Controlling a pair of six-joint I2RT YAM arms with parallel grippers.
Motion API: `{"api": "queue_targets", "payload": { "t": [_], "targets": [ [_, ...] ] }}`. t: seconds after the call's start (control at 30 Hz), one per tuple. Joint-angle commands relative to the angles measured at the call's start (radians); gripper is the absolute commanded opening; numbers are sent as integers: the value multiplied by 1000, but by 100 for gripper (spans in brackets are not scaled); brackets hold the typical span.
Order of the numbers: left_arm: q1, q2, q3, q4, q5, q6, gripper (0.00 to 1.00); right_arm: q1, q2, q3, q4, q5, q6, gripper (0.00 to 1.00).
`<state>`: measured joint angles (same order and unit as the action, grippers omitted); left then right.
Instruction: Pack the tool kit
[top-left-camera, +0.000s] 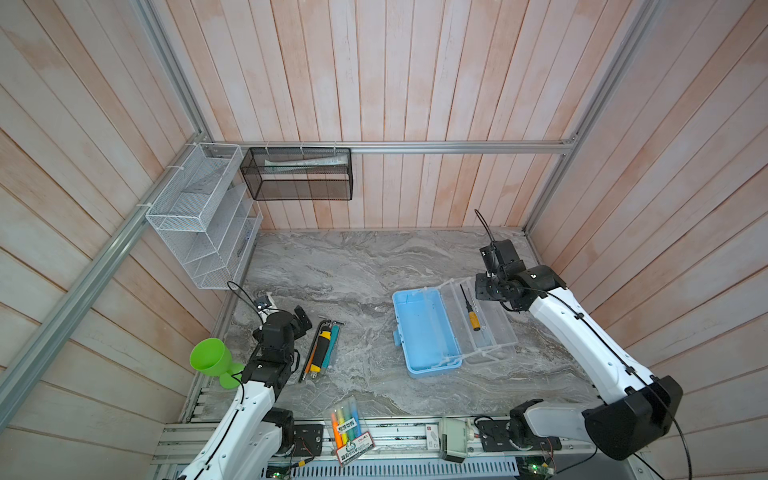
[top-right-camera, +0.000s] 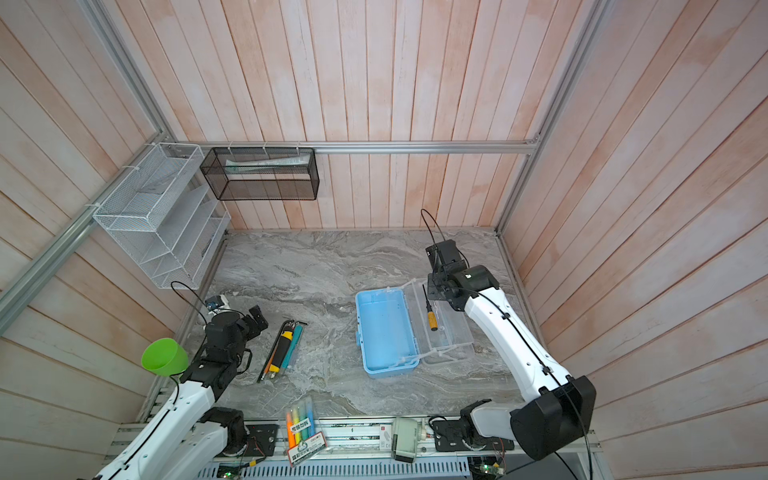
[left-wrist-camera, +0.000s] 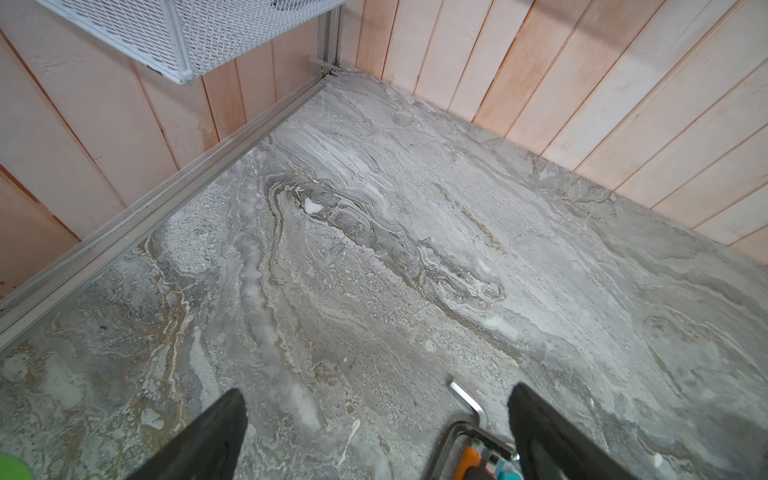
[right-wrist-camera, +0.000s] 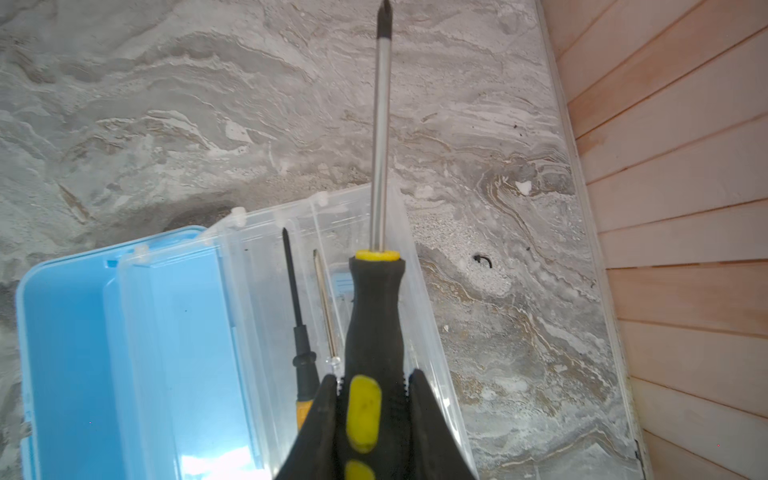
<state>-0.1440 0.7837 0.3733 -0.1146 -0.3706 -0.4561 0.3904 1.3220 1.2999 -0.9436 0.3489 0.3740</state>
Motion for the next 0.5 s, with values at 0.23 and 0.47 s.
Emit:
{"api": "queue_targets", "payload": {
  "t": [0.23, 0.47],
  "targets": [
    [7, 7, 0, 11, 9, 3, 100, -22, 52, -63, -90, 4, 14, 0],
    [7, 11, 2, 9, 6, 3, 100, -23, 98, -112, -85, 22, 25, 0]
  ]
}}
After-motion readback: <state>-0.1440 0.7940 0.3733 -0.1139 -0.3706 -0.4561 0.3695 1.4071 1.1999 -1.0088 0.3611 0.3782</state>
